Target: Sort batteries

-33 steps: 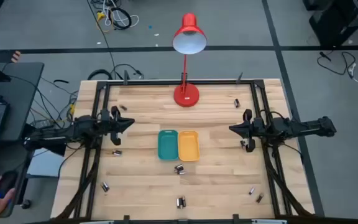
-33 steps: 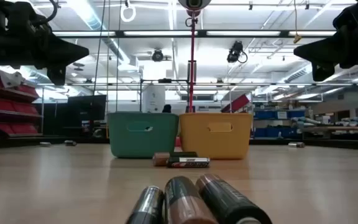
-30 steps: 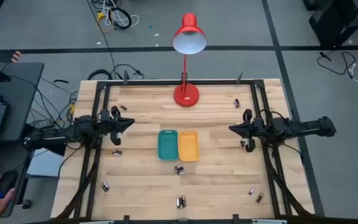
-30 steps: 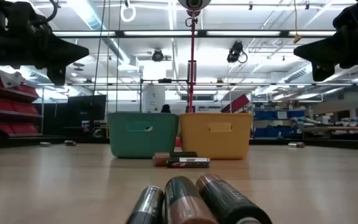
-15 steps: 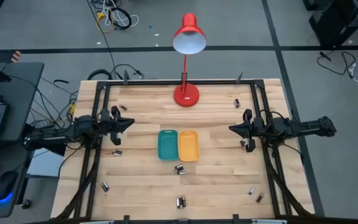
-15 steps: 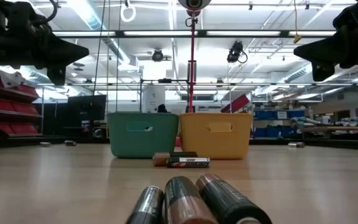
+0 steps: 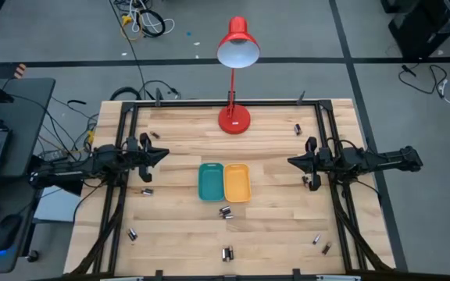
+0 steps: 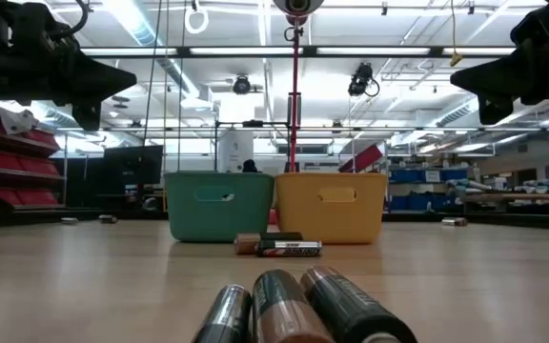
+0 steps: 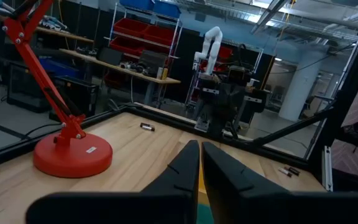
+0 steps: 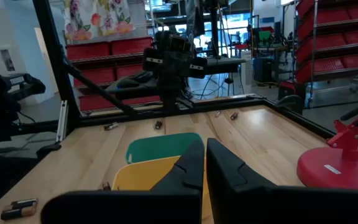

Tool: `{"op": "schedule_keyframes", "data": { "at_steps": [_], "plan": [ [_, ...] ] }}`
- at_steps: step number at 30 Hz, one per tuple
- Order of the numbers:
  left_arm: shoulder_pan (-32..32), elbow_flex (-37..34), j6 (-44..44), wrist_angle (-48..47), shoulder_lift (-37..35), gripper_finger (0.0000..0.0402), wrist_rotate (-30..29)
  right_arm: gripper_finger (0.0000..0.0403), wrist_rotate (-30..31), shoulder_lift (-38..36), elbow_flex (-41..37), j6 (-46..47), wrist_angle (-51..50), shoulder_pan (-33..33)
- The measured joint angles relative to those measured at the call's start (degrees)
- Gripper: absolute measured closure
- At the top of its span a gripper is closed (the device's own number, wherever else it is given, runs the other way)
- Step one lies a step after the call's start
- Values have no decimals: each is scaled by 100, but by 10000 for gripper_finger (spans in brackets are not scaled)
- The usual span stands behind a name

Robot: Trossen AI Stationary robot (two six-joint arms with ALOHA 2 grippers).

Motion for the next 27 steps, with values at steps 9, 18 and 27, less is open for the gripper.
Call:
{"op": "schedule_keyframes", "data": {
  "at_steps": [9,18,27],
  "plan": [
    [-1,2,2,-1,0,366,0,396,-1,-1,0,0,-1,-1],
    [-1,1,-56,292,-1,366,0,396,-1,-1,-1,-1,0,1],
    [-2,1,-844,632,-1,366,-21,396,336,1,-1,115,825,-3]
  ]
}}
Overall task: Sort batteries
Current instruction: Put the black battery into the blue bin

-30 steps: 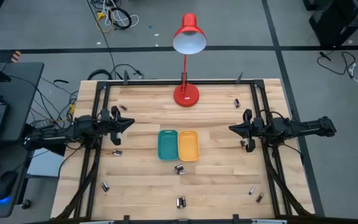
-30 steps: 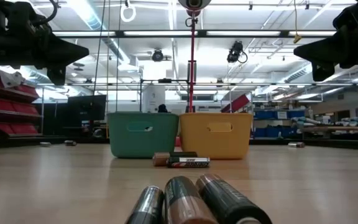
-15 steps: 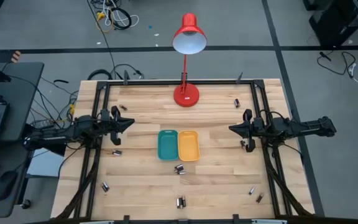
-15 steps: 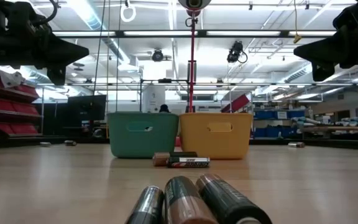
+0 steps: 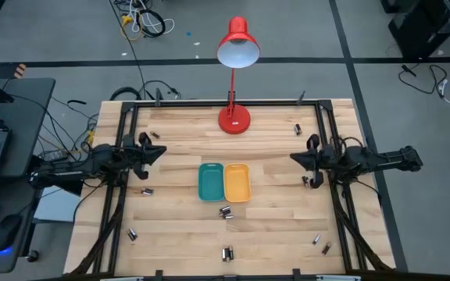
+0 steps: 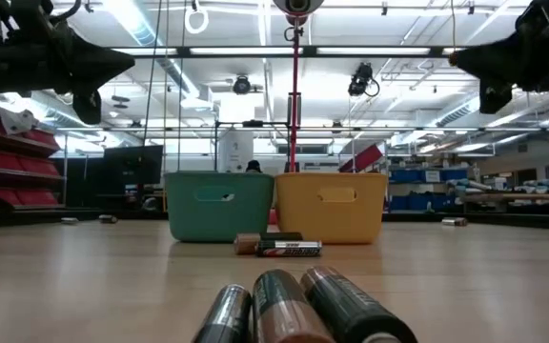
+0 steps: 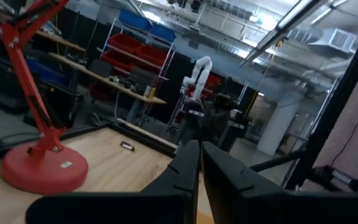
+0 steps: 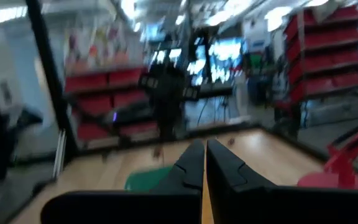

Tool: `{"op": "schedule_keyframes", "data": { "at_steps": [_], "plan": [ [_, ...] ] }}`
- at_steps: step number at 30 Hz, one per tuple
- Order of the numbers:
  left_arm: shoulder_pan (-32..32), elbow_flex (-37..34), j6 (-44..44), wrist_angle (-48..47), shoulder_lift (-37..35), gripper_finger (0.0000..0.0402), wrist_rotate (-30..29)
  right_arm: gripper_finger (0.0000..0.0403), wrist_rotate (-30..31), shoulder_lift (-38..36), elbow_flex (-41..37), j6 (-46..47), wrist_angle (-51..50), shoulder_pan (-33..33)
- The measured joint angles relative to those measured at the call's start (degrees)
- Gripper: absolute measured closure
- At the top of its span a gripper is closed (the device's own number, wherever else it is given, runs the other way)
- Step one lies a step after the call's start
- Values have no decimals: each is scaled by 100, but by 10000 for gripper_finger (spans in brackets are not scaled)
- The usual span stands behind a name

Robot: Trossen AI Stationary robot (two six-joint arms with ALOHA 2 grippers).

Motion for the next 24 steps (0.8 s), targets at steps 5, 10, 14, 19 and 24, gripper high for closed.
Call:
{"op": "schedule_keyframes", "data": {
  "at_steps": [5,10,14,19,24],
  "plan": [
    [0,0,699,-14,1,366,-479,396,713,-2,0,839,702,0],
    [2,-1,879,-11,1,366,-969,396,1287,73,-2,1098,453,0],
    [2,0,1189,2,1,366,-993,396,1978,178,-7,179,418,-2],
    [0,-1,1437,-106,135,363,-1525,395,2391,283,-7,-36,396,-106],
    [17,52,1276,-442,756,321,-2216,379,2319,470,-7,-16,288,-212]
  ]
}}
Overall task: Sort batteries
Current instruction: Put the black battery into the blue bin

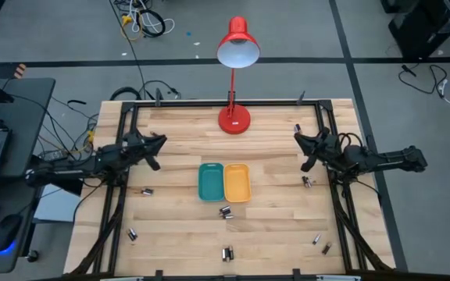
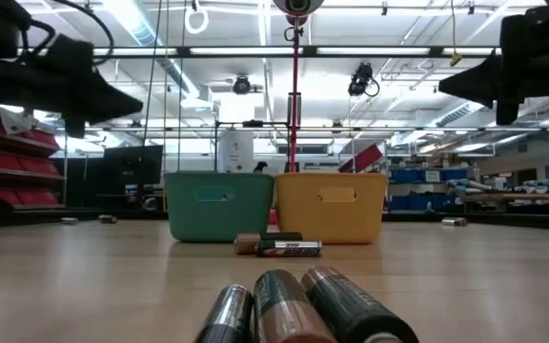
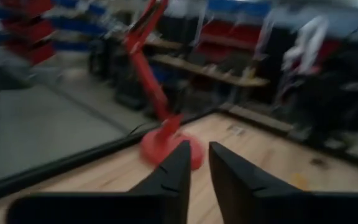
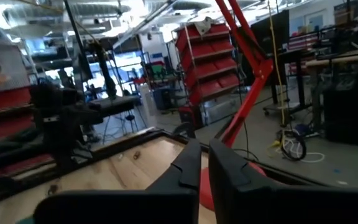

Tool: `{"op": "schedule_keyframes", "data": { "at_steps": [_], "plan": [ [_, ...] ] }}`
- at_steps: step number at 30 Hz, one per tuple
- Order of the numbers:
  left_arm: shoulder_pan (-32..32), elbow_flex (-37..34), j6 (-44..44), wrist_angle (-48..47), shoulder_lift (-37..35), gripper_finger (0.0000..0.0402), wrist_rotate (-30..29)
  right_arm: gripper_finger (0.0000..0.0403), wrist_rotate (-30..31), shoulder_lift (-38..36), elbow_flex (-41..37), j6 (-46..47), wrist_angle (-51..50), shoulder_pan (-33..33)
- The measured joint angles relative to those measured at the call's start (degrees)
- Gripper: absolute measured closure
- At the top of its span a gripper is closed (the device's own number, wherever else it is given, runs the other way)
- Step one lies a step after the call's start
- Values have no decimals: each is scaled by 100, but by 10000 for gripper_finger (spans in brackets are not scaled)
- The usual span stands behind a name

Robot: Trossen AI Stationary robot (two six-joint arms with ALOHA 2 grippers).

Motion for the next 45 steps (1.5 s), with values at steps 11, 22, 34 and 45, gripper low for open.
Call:
{"op": "schedule_keyframes", "data": {
  "at_steps": [11,22,34,45],
  "plan": [
    [648,1189,-1445,-1543,1927,177,-1263,304,-11,435,0,426,-347,-57],
    [1920,2828,-885,-2904,4355,144,22,224,-9,939,0,1442,-969,-260],
    [3952,3824,-720,-4407,6238,143,899,139,-201,1384,0,2683,-972,-380],
    [4582,3819,-30,-4364,6959,134,1900,86,-400,1743,0,2598,-980,-420]
  ]
}}
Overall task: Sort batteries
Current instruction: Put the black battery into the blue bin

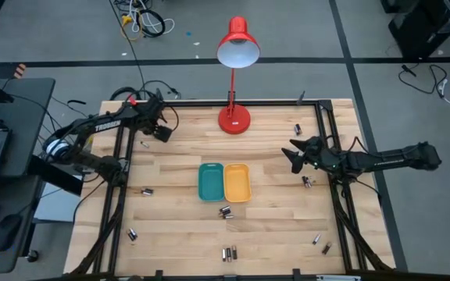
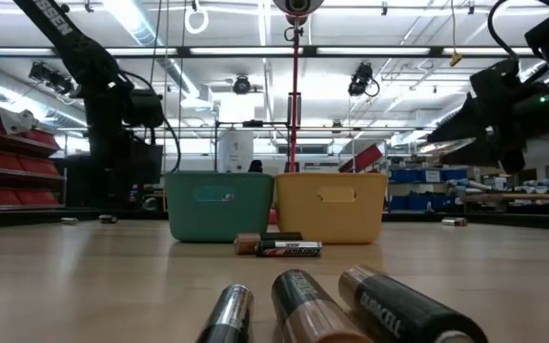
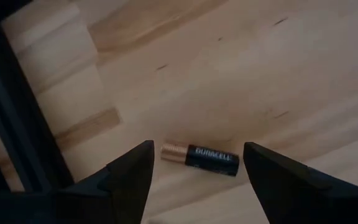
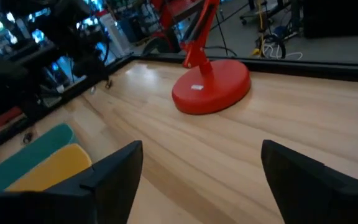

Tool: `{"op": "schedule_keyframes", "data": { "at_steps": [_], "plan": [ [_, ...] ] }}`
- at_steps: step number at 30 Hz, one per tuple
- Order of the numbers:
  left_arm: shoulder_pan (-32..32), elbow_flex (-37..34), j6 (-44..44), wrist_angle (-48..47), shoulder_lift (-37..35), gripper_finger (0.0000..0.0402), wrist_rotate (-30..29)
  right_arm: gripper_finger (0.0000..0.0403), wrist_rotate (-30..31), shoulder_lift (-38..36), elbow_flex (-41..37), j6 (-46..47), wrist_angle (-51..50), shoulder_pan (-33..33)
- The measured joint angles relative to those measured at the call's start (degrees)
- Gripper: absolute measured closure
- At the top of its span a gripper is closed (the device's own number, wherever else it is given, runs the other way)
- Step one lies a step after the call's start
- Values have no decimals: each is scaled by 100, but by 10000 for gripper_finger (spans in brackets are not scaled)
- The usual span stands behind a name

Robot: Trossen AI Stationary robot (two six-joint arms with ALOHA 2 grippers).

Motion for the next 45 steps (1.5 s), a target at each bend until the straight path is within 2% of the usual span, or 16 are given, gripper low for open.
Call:
{"op": "schedule_keyframes", "data": {
  "at_steps": [8,14,27,42,45],
  "plan": [
    [53,6,18,35,340,99,-163,56,-54,334,0,-100,-20,-7],
    [55,107,-104,-55,405,79,-175,52,-157,504,1,-133,-19,-7],
    [55,114,168,-208,408,77,-108,52,-231,558,2,39,21,-7],
    [55,114,419,-339,408,78,-30,52,-942,556,2,122,383,-7],
    [53,101,355,-336,408,78,147,52,-1203,556,2,297,382,-4]
  ]
}}
